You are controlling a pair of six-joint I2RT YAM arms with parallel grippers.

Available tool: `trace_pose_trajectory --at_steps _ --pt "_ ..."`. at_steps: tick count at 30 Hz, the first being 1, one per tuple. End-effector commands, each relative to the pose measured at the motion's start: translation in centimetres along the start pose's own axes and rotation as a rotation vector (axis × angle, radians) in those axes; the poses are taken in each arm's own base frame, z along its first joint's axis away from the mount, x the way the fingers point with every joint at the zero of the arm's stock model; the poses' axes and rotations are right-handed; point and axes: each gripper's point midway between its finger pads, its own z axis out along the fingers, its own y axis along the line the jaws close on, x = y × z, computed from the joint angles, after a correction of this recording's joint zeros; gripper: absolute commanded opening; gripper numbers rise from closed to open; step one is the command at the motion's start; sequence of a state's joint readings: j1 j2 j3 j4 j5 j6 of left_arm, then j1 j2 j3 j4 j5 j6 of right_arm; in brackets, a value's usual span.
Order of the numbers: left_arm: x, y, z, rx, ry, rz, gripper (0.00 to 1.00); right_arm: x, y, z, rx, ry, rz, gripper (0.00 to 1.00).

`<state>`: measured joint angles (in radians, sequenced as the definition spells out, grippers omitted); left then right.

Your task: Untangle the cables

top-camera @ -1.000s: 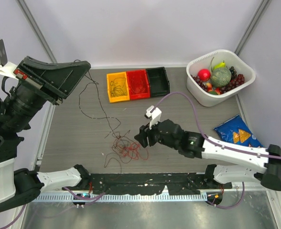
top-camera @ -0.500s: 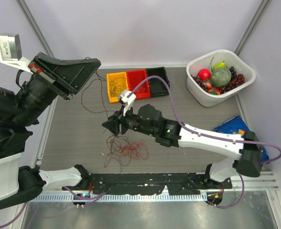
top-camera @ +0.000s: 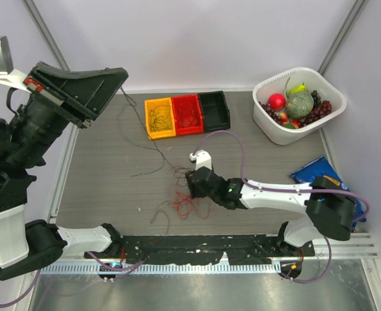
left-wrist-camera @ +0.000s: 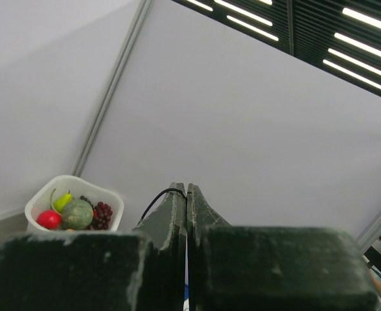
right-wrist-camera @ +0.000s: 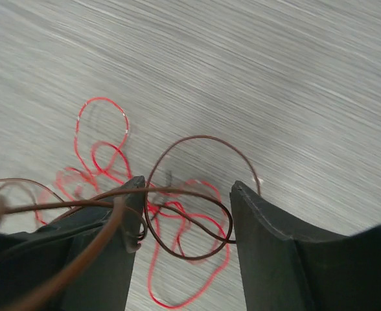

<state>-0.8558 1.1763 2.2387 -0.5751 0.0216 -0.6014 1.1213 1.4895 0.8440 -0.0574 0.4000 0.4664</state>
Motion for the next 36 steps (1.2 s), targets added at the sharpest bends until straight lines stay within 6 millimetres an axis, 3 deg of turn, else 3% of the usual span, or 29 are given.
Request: trace_pose_trajectory --at_steps 1,4,5,10,12,13,14,15,16,17,18,20,21,22,25,26,29,36 --pt "-3.2 -1.6 -1.7 0.037 -0.091 0.032 0.00 -0.7 -5.6 -2.6 0.164 -0.072 0.053 0.62" --pt "-3.8 -0.9 -2.1 -0.004 -0.114 0.036 0.00 -0.7 -8.3 -3.3 0.182 -0.078 0.135 0.62" --pt "-3.7 -0.9 -2.2 -0.007 -0.114 0.037 0.00 -0.5 -8.3 -3.7 0.148 -0.081 0.158 0.61" --pt "-4.1 -0.3 -2.6 -0.039 -0.130 0.052 0.00 -2.0 -8.0 -5.2 0.060 -0.165 0.216 0.37" --pt "-4.9 -0.1 -3.1 -0.064 -0.153 0.074 0.00 -1.8 -10.1 -5.6 0.147 -0.187 0.262 0.44" --pt "-5.4 0.1 -3.6 -0.081 -0.169 0.090 0.00 -1.5 -11.7 -5.5 0.210 -0.190 0.327 0.58" --pt "-5.9 0.4 -3.9 -0.105 -0.184 0.102 0.00 -0.2 -13.4 -5.6 0.285 -0.151 0.342 0.63" --pt "-6.5 0.8 -4.4 -0.130 -0.204 0.120 0.00 0.4 -15.3 -5.3 0.340 -0.138 0.408 0.64" --pt "-7.1 1.0 -4.9 -0.151 -0.225 0.133 0.00 1.9 -15.9 -5.1 0.348 -0.096 0.436 0.64" --pt "-7.7 1.2 -5.6 -0.166 -0.248 0.146 0.00 2.4 -17.7 -5.2 0.395 -0.094 0.505 0.57" --pt "-8.2 1.3 -6.0 -0.181 -0.266 0.155 0.00 3.8 -18.2 -5.0 0.391 -0.066 0.533 0.50" --pt "-9.3 1.4 -7.2 -0.202 -0.300 0.177 0.00 4.0 -19.9 -5.5 0.418 -0.090 0.609 0.28" --pt "-9.7 1.5 -7.6 -0.218 -0.313 0.191 0.00 3.6 -20.9 -6.0 0.440 -0.123 0.646 0.23" --pt "-10.4 1.5 -8.5 -0.227 -0.333 0.200 0.00 3.5 -21.5 -6.3 0.453 -0.137 0.658 0.23" --pt "-11.4 2.2 -10.0 -0.283 -0.371 0.227 0.00 2.5 -22.9 -7.2 0.488 -0.179 0.661 0.45" --pt "-11.3 2.5 -10.3 -0.294 -0.373 0.232 0.00 2.3 -23.2 -7.3 0.501 -0.177 0.654 0.49" --pt "-10.7 3.3 -10.2 -0.322 -0.357 0.248 0.00 2.3 -24.1 -7.6 0.548 -0.160 0.615 0.49" --pt "-10.6 4.9 -10.7 -0.409 -0.345 0.306 0.00 3.0 -25.9 -7.9 0.615 -0.143 0.631 0.16"
